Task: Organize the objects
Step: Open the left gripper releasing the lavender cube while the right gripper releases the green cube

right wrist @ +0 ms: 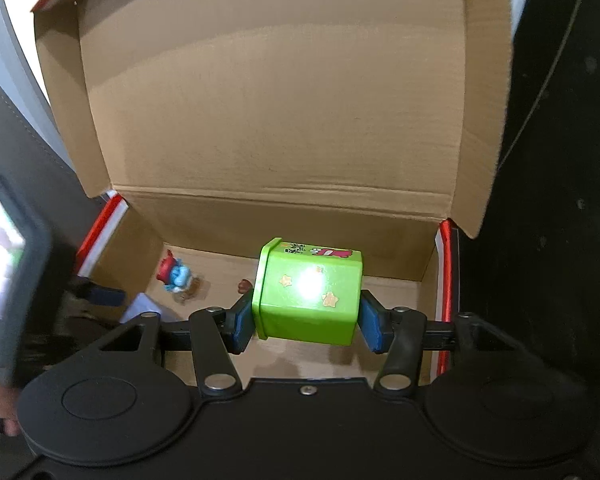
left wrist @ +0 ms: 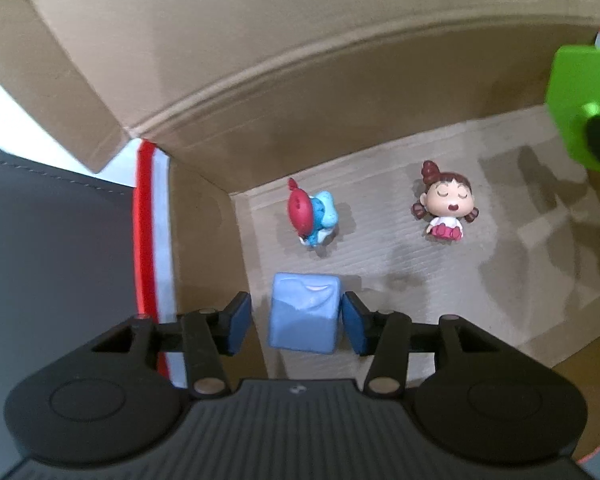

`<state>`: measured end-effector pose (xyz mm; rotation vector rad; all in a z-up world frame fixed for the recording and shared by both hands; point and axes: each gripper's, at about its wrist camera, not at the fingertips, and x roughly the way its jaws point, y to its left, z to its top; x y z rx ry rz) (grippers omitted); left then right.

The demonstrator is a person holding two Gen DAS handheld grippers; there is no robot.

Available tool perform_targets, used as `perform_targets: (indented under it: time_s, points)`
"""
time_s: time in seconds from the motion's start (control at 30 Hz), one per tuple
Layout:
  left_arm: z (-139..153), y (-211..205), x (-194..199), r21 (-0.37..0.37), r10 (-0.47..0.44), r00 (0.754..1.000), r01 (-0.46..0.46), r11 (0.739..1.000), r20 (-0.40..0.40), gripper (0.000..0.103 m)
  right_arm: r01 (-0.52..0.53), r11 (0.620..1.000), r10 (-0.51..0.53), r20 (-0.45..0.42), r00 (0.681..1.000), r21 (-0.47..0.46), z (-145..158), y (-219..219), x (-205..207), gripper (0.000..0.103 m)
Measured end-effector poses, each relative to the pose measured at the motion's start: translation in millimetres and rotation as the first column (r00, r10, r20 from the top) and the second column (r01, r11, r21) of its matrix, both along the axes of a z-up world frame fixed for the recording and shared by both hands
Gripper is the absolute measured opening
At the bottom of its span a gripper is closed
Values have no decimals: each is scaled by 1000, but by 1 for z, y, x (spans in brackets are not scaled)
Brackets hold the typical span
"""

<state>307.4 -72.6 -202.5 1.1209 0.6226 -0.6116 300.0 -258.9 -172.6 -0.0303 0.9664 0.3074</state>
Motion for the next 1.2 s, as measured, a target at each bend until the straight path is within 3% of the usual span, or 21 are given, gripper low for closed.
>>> perform_targets:
  time_s: [0.23,0.43,0.5,0.57,0.67,0.87,1.1,1.2]
  points:
    - [27,14,-8,-86,34,998,-38,996,-51,55,-39,998,39,13,999,-52,-13,9,6,52]
    - [38,24,-20,-135,57,989,-75,988,-134,68,-75,989,79,27,996,-125,-31,21,10,52]
    - [43,25,-24,-150,58,989,-79,986,-137,74,-91,985,96,29,995,-148,-36,29,11,52]
    - [43,32,-26,-160,61,988,-84,984,-141,87,-102,978,110,33,993,-180,-41,34,11,52]
    - [49,39,-26,-176,88,985,-114,978,-150,93,-104,971,112,28,993,-217,-50,39,13,52]
    - [61,51,-25,-218,127,978,-161,963,-164,99,-109,954,118,16,993,-281,-65,44,19,52]
    - [63,57,-21,-240,173,969,-213,947,-176,100,-105,942,110,-3,994,-320,-77,46,24,52]
    - [67,60,-19,-263,219,954,-268,927,-203,100,-105,931,110,-7,994,-350,-82,47,23,52]
